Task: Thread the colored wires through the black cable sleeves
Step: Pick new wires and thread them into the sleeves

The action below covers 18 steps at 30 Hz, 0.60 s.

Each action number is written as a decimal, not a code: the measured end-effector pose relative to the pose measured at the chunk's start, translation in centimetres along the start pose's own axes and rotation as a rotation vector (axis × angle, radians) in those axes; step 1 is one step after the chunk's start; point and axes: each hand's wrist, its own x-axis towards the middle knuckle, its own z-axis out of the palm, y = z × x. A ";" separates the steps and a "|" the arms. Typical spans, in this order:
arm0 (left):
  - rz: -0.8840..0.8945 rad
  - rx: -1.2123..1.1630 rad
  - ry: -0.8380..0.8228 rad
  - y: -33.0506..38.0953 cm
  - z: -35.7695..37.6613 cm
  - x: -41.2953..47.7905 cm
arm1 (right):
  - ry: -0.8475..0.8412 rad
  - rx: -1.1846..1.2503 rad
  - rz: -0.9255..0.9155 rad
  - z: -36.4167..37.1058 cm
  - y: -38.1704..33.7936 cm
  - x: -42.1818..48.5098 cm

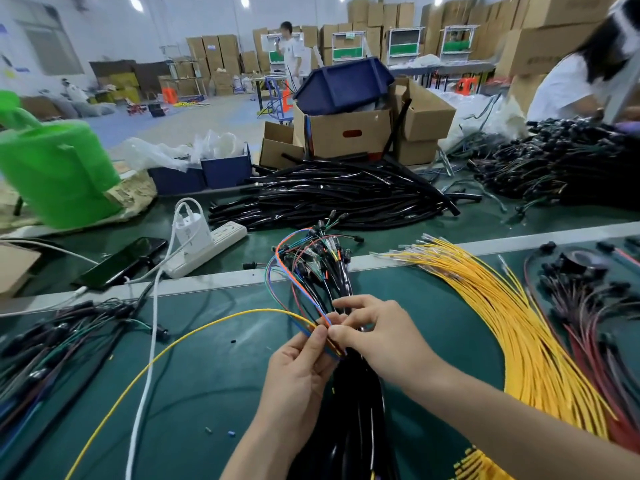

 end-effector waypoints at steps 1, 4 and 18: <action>-0.002 0.012 -0.005 0.0 0.0 0.0 | -0.009 -0.029 -0.011 -0.1 0.1 0.0; -0.006 0.041 -0.023 0.1 0.0 -0.1 | -0.105 -0.086 -0.053 -0.8 -0.3 0.1; 0.154 0.792 -0.596 7.0 5.8 0.1 | -0.221 -0.583 -0.993 -3.5 -6.5 1.1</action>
